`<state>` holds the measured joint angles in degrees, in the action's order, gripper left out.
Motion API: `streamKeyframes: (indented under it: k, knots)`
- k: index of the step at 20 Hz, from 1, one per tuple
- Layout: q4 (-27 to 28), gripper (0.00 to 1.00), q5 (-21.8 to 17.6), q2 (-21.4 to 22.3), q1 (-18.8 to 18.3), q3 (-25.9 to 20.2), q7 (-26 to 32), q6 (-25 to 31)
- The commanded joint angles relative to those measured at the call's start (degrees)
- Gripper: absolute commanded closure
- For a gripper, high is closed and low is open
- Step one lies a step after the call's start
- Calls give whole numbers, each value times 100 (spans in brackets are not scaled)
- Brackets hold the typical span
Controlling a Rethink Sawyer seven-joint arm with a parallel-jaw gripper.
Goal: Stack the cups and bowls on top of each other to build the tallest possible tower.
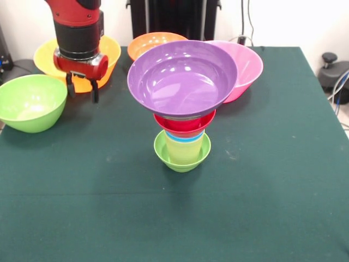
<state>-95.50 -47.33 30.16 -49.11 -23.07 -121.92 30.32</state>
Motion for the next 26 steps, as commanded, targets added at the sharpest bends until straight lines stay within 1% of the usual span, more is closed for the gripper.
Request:
streamKeyframes:
  k: [1,4,8,18,21,26]
  knots:
    - [378,0,-350,-34,21,-478,1667,213]
    - [280,0,-101,138,31,-536,1670,544]
    - [283,0,99,325,66,-648,1751,889]
    - [262,0,232,518,-7,-837,1836,1322]
    - [283,0,185,499,-58,-873,1871,1345]
    - [437,0,-208,313,-123,-754,1975,1234]
